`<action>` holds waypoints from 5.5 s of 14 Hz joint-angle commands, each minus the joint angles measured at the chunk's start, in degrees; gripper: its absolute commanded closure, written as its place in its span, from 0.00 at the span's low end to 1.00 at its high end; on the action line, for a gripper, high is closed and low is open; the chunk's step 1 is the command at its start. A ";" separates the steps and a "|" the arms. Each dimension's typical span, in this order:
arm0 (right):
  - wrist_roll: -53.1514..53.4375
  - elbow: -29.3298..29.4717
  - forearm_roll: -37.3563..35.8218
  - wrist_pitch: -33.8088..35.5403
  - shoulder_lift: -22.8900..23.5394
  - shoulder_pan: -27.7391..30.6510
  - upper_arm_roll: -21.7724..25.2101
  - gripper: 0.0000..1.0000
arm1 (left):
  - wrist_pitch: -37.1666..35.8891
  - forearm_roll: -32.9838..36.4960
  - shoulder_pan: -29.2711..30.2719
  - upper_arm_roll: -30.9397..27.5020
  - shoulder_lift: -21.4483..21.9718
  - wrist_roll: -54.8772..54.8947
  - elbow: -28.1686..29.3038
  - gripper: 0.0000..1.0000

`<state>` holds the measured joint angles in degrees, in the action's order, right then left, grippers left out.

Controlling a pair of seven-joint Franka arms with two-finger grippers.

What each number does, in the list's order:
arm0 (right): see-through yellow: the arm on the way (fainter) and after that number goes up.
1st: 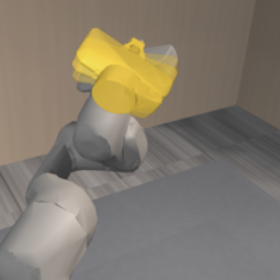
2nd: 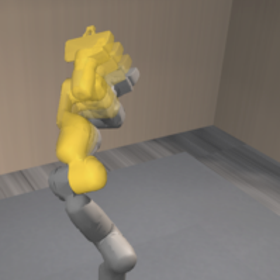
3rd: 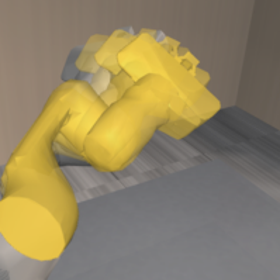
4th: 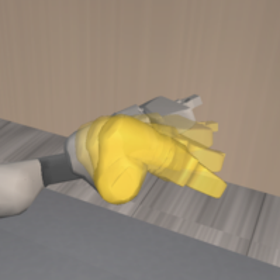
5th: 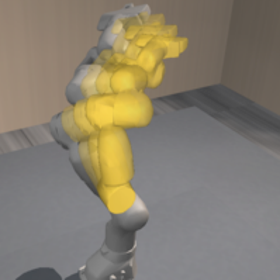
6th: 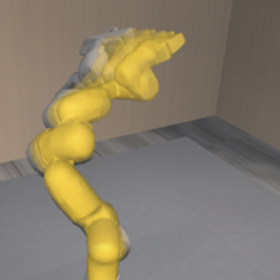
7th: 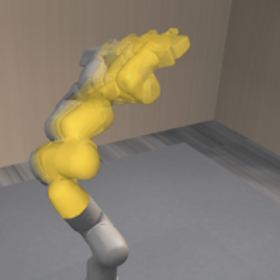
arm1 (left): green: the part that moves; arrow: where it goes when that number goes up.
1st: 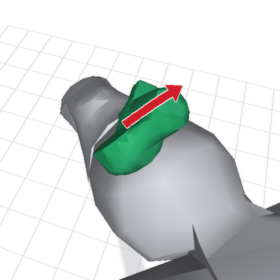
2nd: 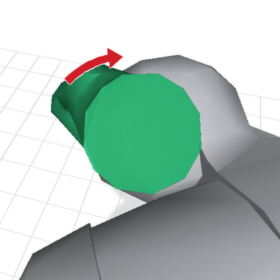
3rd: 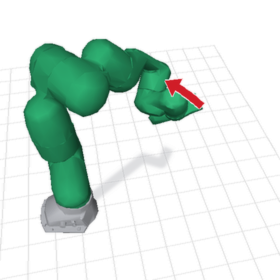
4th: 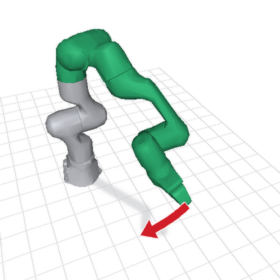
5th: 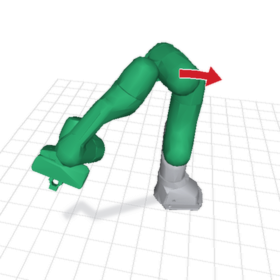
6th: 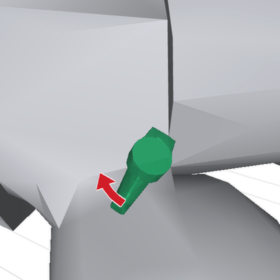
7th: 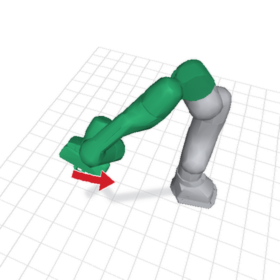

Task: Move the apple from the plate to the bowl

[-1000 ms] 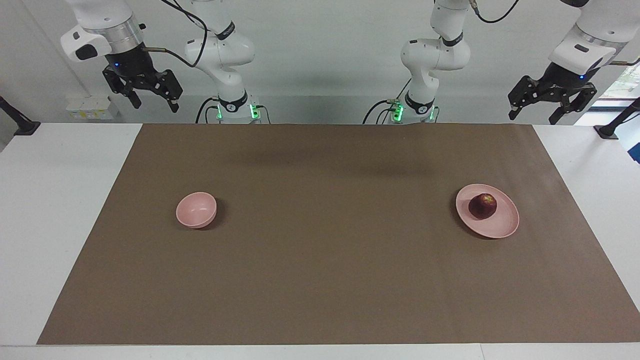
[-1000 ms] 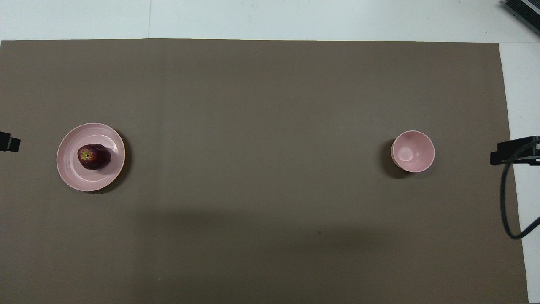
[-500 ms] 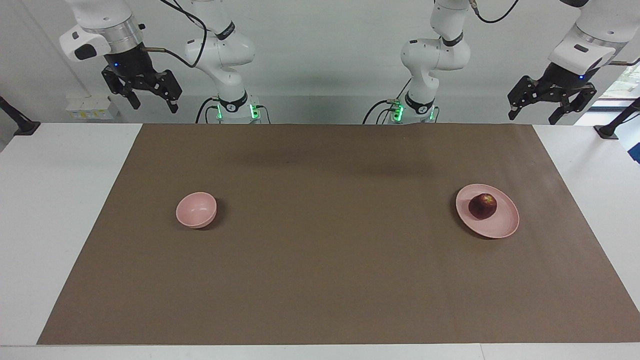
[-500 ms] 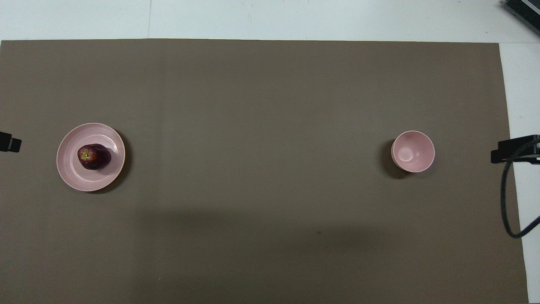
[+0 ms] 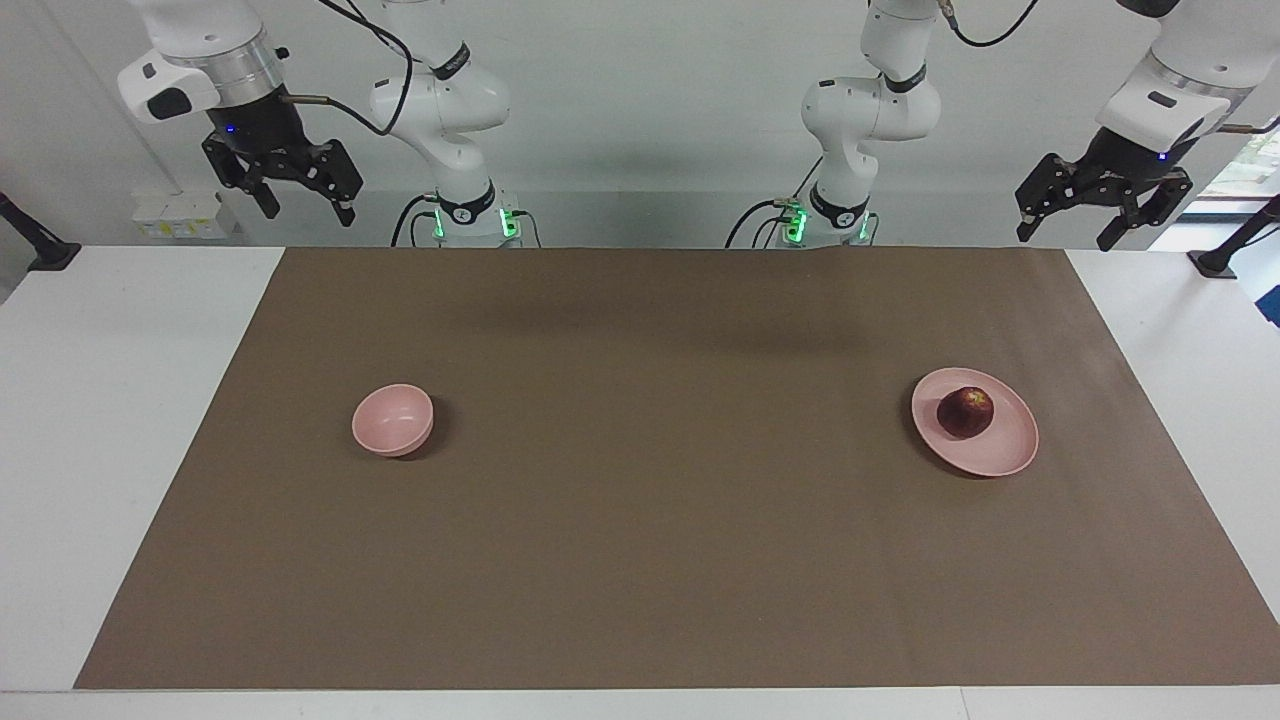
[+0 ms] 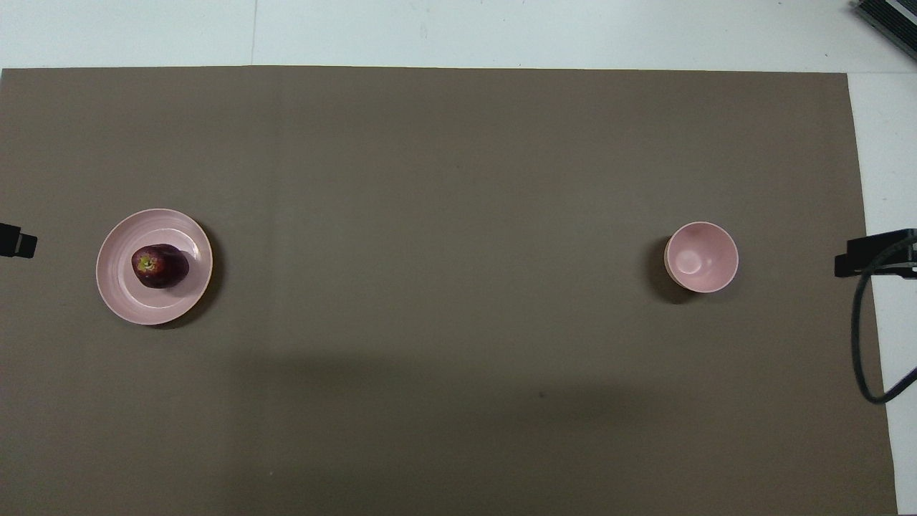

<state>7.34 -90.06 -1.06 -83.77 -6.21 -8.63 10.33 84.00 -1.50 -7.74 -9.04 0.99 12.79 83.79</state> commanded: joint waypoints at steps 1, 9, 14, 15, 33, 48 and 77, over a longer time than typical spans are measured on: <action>-1.62 -0.03 0.97 -0.08 -0.12 0.54 0.04 0.00 | 3.80 -0.43 0.97 0.51 1.47 1.09 3.57 0.00; -1.62 -0.03 0.97 -0.08 -0.12 0.54 0.04 0.00 | 15.83 -0.52 1.24 0.42 1.29 2.32 15.51 0.00; -1.62 -0.03 0.97 -0.17 -0.12 0.54 0.04 0.00 | 27.86 -0.70 1.94 0.42 0.59 3.12 25.35 0.00; -1.62 -0.03 0.97 -0.17 -0.12 0.54 0.04 0.00 | 30.58 -0.70 2.03 0.42 0.15 3.20 27.20 0.00; -1.62 -0.03 0.97 -0.17 -0.12 0.54 0.04 0.00 | 52.06 -0.70 3.53 0.42 -7.94 3.82 39.97 1.00; -2.67 -1.95 2.10 -2.35 -0.73 -0.16 -0.93 0.00 | 32.64 -24.13 -0.34 1.74 -3.37 5.40 29.85 1.00; 59.20 -13.03 66.16 -32.68 16.31 -16.86 -1.28 0.00 | 42.03 -69.96 -4.82 20.98 0.41 2.06 33.72 1.00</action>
<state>65.32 -103.62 60.53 -114.13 8.37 -25.10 9.43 124.05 -69.87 -11.84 12.13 -0.22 15.39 116.12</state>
